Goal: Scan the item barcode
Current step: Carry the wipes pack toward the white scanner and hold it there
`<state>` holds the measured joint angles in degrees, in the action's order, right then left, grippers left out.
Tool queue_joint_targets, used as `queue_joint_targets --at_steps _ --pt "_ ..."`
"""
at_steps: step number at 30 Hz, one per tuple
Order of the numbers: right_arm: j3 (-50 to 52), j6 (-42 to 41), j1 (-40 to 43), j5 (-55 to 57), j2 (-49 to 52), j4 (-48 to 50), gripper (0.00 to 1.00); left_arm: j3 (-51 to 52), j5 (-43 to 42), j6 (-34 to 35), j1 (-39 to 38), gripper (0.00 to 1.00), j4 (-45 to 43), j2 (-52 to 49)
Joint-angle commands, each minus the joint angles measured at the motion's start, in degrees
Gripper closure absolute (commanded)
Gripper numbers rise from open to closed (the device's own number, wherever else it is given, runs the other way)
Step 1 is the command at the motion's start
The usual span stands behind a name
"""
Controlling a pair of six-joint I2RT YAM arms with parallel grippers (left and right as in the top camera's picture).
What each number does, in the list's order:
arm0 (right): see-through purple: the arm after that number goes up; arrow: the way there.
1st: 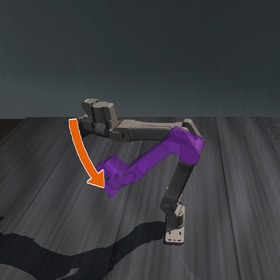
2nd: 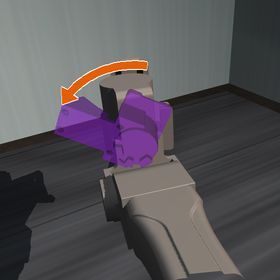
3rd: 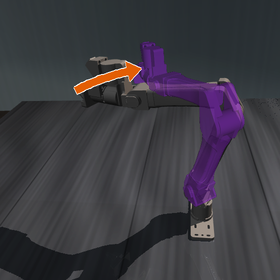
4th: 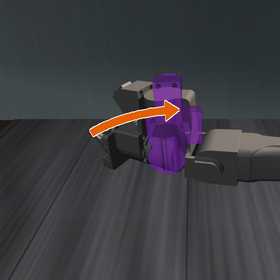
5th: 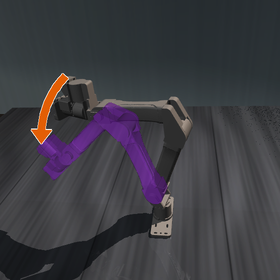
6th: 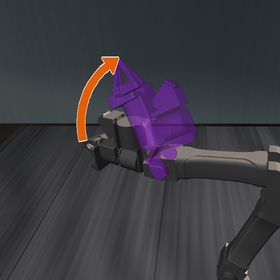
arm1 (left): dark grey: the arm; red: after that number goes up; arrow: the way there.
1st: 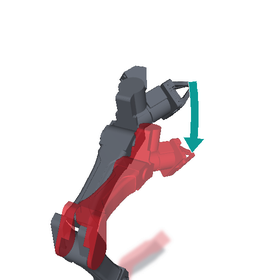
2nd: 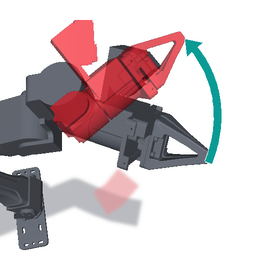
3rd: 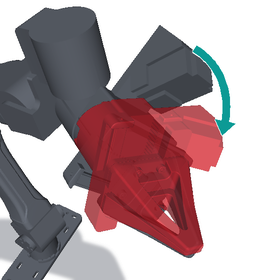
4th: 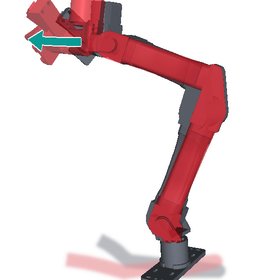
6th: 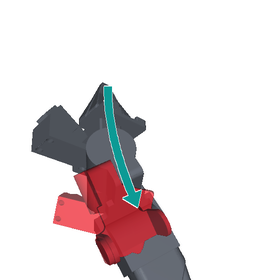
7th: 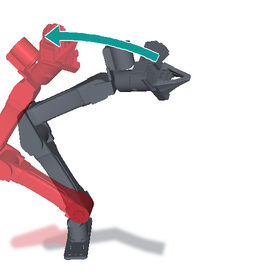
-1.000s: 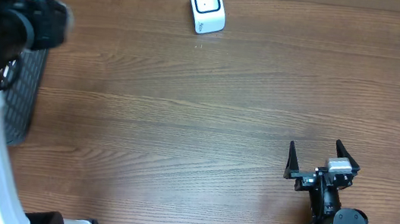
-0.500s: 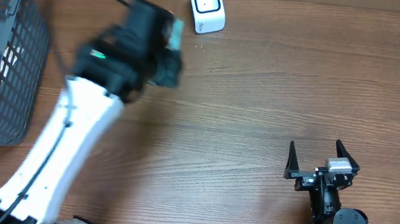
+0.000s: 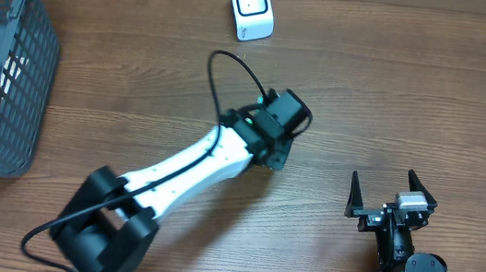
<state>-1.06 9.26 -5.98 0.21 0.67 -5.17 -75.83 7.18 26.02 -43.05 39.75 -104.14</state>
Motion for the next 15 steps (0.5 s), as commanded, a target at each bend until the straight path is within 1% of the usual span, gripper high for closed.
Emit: queue_joint_targets --at_steps 1,6,9,15 --pt "0.61 0.22 0.31 -0.28 -0.50 0.35 0.00 -0.35 2.60 1.42 -0.83 0.70 -1.49 -1.33" --pt "0.61 0.22 0.31 -0.26 -0.50 0.35 0.00 -0.35 1.33 1.49 -0.92 0.66 -1.46 -1.60" --pt "0.61 0.22 0.31 -0.26 -0.50 0.35 0.00 -0.20 0.31 1.49 -1.07 0.66 -0.81 -1.64" --pt "0.61 0.22 0.31 -0.28 -0.50 0.35 0.00 0.52 0.70 1.49 -1.99 0.57 -1.70 -1.64"
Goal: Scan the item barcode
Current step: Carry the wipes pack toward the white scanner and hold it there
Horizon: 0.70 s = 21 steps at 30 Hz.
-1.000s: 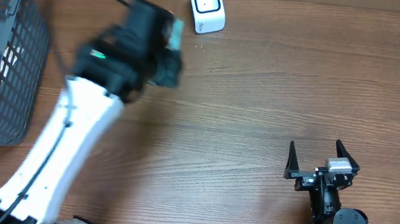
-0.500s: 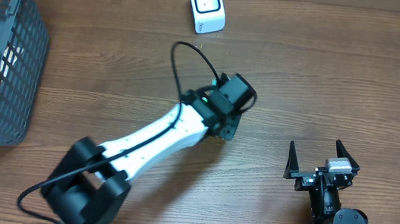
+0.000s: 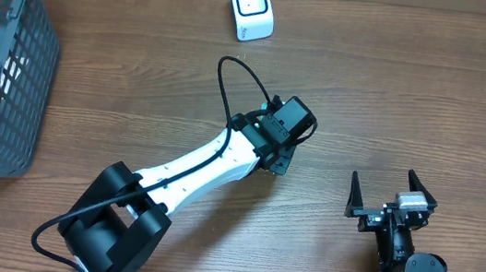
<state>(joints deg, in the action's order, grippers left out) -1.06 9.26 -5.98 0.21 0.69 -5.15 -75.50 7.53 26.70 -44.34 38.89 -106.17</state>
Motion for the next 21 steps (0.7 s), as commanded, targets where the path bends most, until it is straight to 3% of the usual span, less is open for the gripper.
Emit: queue_joint_targets --at_steps 1,3,14,16,21 --pt "0.61 0.22 0.31 -0.28 -0.52 0.33 0.00 0.20 0.35 0.81 -0.70 0.53 -0.98 0.39" --pt "0.61 0.22 0.31 -0.26 -0.52 0.33 0.00 0.22 0.35 0.79 -0.70 0.48 -1.05 0.39" --pt "0.61 0.22 0.31 -0.28 -0.52 0.33 0.00 1.03 0.35 0.76 -0.68 0.43 -1.70 -2.32" --pt "0.61 0.22 0.31 -0.28 -0.52 0.33 0.00 1.01 0.33 0.76 -0.70 0.38 -2.01 -2.32" --pt "0.61 0.22 0.31 -0.26 -0.52 0.33 0.00 0.98 0.15 0.72 -0.70 0.09 -2.10 -2.29"
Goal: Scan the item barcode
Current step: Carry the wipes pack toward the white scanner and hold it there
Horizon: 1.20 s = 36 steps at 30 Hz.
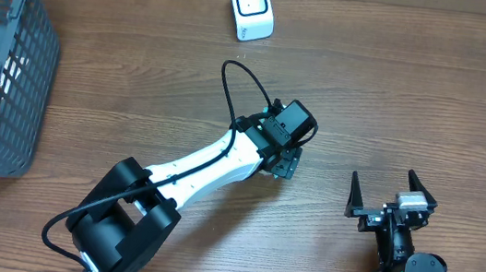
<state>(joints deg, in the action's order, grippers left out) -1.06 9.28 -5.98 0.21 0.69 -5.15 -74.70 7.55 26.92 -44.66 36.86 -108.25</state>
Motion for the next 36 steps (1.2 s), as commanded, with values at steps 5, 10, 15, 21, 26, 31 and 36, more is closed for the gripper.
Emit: queue_joint_targets --at_steps 5,10,15,21,26,31,36 --pt "0.61 0.20 0.31 -0.26 -0.52 0.33 0.00 -1.92 0.11 0.07 -0.26 0.00 1.77 0.33" --pt "0.61 0.20 0.31 -0.26 -0.52 0.33 0.00 -8.35 0.35 -0.42 -0.26 0.00 6.62 1.18" --pt "0.61 0.20 0.31 -0.28 -0.52 0.33 0.00 -14.75 0.39 -1.03 -0.26 0.00 12.33 1.51" --pt "0.61 0.20 0.31 -0.28 -0.52 0.33 0.00 -16.68 1.75 -1.16 -0.26 0.00 15.69 1.53" --pt "0.61 0.20 0.31 -0.26 -0.52 0.33 0.00 -16.68 1.84 -1.16 -0.02 0.08 16.28 1.53" --pt "0.61 0.20 0.31 -0.28 -0.52 0.33 0.00 -17.29 1.86 -1.18 0.07 0.14 16.28 1.55" --pt "0.61 0.20 0.31 -0.26 -0.52 0.33 0.00 -20.57 1.88 -1.16 0.11 0.07 17.70 1.55"
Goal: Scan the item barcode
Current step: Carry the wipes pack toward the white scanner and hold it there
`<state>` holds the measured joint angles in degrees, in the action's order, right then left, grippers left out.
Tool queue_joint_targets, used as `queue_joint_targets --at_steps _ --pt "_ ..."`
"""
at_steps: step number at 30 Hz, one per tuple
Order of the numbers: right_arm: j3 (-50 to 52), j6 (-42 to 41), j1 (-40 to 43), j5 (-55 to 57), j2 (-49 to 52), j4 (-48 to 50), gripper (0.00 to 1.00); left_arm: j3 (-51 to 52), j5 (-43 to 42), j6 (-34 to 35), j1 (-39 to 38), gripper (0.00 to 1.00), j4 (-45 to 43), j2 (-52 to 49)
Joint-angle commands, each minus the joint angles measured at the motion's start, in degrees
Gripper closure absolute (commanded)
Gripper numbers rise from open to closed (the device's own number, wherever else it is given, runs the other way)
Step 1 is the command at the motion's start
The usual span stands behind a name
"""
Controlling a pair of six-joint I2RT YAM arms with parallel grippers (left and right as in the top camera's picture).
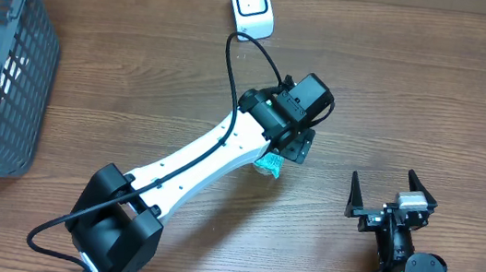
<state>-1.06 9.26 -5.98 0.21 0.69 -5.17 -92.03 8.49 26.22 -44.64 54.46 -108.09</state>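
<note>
The white barcode scanner [251,7] stands at the table's far edge. My left arm reaches across the middle of the table, and its gripper [298,148] points down at the wood, its fingers hidden under the wrist. A small teal and white item [269,165] peeks out from under that wrist, just left of the gripper. Whether the fingers touch it cannot be told. At the near right, my right gripper [383,189] is parked open with nothing in it.
A grey mesh basket [20,62] at the far left holds several packaged goods. The left arm's black cable [239,57] loops up towards the scanner.
The left gripper has moved a little farther from me and to the right. A teal and white item now shows under its wrist, where none was visible. The right arm is unchanged.
The left gripper hovered mid-table, then sat slightly to the right and nearer me at the two later moments, with no item visible. Now it is farther away and to the right, with the teal item beside it. The right gripper stayed parked and open throughout.
</note>
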Motion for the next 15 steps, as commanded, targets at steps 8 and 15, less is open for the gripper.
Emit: queue_joint_targets --at_steps 8,15 --pt "0.61 0.22 0.31 -0.28 -0.52 0.35 0.00 -4.50 0.90 -0.20 0.09 0.05 1.66 1.40" --pt "0.61 0.22 0.31 -0.28 -0.52 0.35 0.00 -4.07 0.90 6.29 0.02 0.14 4.04 1.33"
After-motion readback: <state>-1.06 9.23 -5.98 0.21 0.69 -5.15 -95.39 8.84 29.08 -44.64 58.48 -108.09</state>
